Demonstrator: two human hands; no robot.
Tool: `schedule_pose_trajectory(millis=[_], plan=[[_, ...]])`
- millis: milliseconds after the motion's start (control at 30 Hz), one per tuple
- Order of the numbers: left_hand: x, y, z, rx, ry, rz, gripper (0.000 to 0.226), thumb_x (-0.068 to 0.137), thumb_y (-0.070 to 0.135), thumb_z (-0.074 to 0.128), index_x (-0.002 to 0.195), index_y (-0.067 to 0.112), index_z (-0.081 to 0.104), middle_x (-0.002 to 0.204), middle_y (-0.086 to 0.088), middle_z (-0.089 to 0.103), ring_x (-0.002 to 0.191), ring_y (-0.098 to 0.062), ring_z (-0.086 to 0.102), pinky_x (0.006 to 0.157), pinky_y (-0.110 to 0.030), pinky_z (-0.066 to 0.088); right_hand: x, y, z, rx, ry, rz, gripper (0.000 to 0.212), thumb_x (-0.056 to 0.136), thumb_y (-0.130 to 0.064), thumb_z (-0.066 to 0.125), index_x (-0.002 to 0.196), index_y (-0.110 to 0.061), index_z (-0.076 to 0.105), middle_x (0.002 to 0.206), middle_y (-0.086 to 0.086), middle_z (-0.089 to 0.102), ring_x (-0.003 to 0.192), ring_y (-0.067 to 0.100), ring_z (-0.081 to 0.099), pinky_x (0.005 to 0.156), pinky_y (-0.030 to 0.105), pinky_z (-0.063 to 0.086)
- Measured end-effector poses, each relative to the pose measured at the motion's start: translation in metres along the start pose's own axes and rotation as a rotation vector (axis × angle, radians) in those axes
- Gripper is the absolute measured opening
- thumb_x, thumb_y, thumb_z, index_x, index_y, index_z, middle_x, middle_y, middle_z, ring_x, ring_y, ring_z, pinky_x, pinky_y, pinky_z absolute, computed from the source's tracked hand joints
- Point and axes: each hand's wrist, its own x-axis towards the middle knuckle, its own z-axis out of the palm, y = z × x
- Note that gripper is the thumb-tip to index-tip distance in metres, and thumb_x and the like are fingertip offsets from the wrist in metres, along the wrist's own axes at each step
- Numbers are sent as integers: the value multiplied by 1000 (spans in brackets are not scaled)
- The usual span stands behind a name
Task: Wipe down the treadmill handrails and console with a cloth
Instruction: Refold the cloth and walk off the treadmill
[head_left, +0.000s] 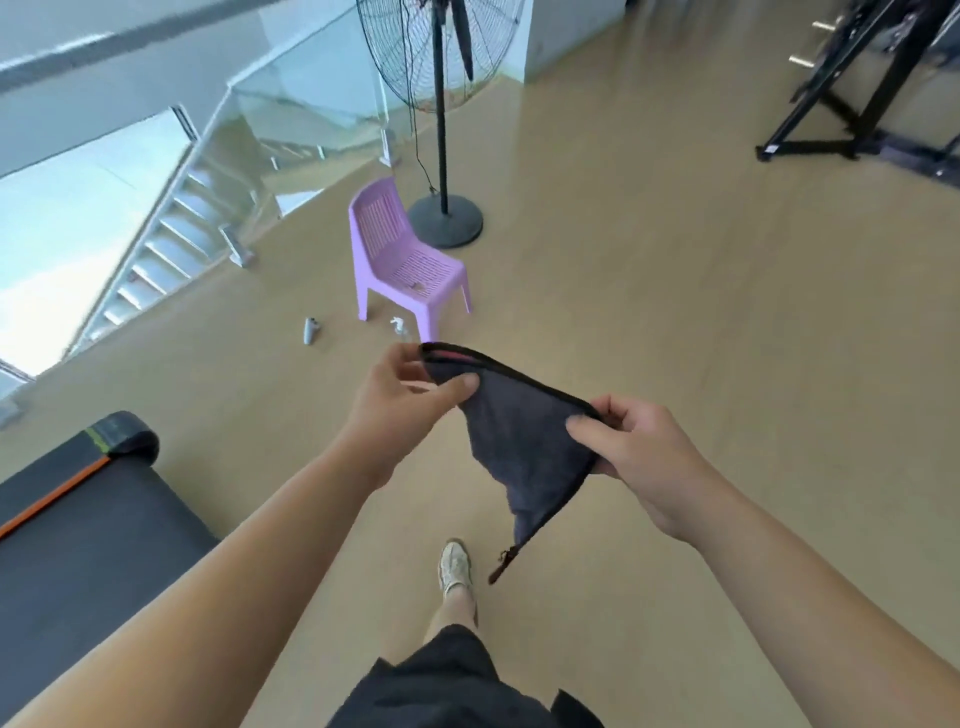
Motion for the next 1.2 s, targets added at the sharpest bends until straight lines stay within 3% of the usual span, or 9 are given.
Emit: schedule_pose_trajectory(millis=[67, 233, 400, 633, 767, 867, 1000, 1100, 1200], plan=[[77, -26, 21, 127, 149, -111, 44, 79, 55, 81, 96, 19, 61, 90, 5, 66, 71, -13, 62, 58, -25, 48, 91, 4, 20, 11, 4, -24, 13, 90, -12, 72, 89, -1, 65, 79, 4, 70, 74, 18, 65, 79, 50, 57], [244, -35, 67, -265, -230, -212, 56, 98, 59, 55, 94, 6, 75, 87, -9, 75, 75, -20, 69, 71, -34, 58, 292, 0, 61, 11, -156, -12, 13, 86, -12, 79, 86, -4, 69, 75, 13, 72, 65, 22, 65, 59, 27, 54], [381, 11, 74, -282, -130, -274, 26, 95, 20, 63, 101, -3, 73, 108, -33, 70, 81, -32, 71, 79, -40, 64, 434, -49, 45, 45, -333, 50, 9, 91, -10, 72, 94, -2, 76, 96, 30, 74, 88, 41, 74, 90, 47, 59], [581, 43, 94, -251, 153, -312, 24, 89, 22, 51, 84, 7, 70, 80, 4, 73, 78, -18, 69, 87, -45, 61, 661, -80, 33, 113, -385, 140, 14, 93, -13, 72, 92, 1, 75, 94, 16, 77, 86, 29, 73, 87, 48, 61], [661, 66, 76, -190, 227, -286, 27, 100, 22, 45, 84, 10, 63, 61, 10, 62, 60, -8, 58, 60, -18, 48, 763, -85, 34, -236, -251, 75, 4, 87, -15, 74, 84, -13, 72, 77, 1, 71, 75, 18, 60, 69, 32, 48], [707, 91, 56, -110, 86, -224, 23, 102, 23, 50, 86, 10, 59, 64, 1, 64, 53, -10, 58, 48, -18, 43, 827, -118, 51, -412, -420, -84, 32, 81, -15, 77, 109, -27, 68, 107, -10, 70, 99, 7, 62, 85, 26, 48], [782, 91, 19, 22, -53, -165, 13, 82, 42, 76, 90, 32, 72, 95, 5, 75, 84, -18, 71, 70, -33, 58, 920, -165, 92, -632, -674, -400, 77, 81, -13, 77, 150, -26, 46, 152, -8, 38, 137, -4, 33, 111, 6, 25], [837, 69, -9, -15, -144, -139, 13, 78, 26, 79, 78, 26, 66, 85, 4, 70, 77, -15, 66, 74, -33, 55, 986, -164, 131, -647, -838, -417, 39, 77, -2, 80, 112, -16, 71, 119, 1, 63, 109, 3, 56, 104, 22, 42], [892, 18, -32, -53, -150, -126, 14, 80, 16, 74, 81, 30, 70, 111, -6, 75, 92, -23, 71, 85, -38, 55, 1058, -126, 161, -610, -967, -195, 16, 78, -12, 81, 85, -10, 67, 77, -3, 60, 73, 10, 56, 77, 37, 49]])
